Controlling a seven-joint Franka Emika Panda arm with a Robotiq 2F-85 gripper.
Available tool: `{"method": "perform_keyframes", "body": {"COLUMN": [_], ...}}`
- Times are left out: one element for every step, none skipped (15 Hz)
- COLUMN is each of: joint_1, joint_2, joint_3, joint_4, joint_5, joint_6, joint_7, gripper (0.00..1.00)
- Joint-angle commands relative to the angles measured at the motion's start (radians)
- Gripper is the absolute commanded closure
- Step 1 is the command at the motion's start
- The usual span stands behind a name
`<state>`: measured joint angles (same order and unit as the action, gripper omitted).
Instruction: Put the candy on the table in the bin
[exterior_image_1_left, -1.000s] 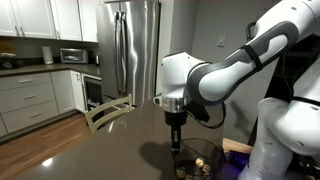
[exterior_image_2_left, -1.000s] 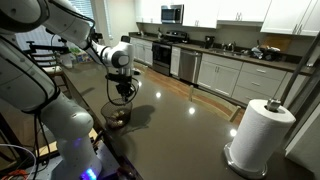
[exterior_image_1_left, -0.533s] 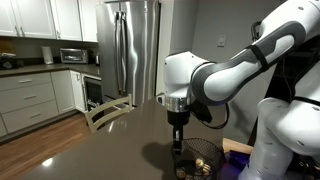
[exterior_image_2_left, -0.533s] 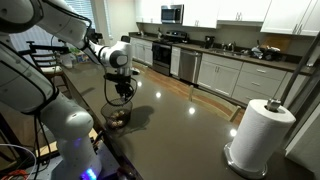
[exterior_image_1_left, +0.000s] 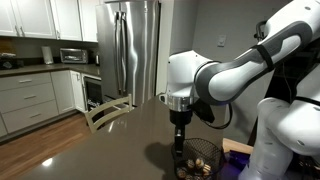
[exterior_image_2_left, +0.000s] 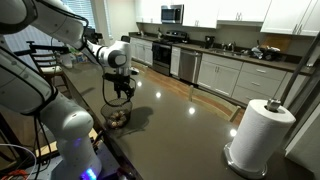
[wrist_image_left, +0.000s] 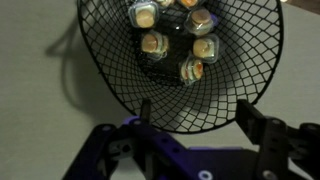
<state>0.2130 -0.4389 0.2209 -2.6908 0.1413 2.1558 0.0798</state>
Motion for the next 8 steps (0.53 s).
{"method": "perform_keyframes", "body": {"joint_1": [0.007,0.007,0.008,0.008,0.008,0.008,0.008,0.008], "joint_2": [-0.002,-0.004,-0.005,-0.006,-0.006,-0.007,-0.007,-0.008], "joint_3": [-0.007,-0.007,-0.007,-0.007,-0.007,-0.007,-0.007,-0.007], "joint_4": [0.001,0.001,0.000,-0.001,-0.002,-0.003,-0.004,-0.004], "joint_5": [-0.005,-0.005,-0.005,-0.006,-0.006,-0.006,-0.006,-0.006], "joint_6": [-0.003,-0.003,-0.003,-0.003,-0.003,-0.003,-0.003,-0.003], "joint_7": [0.006,0.007,0.007,0.007,0.008,0.008,0.008,0.008], "gripper": [0.08,0.02,0.01,0.01,0.01,0.01,0.01,0.01]}}
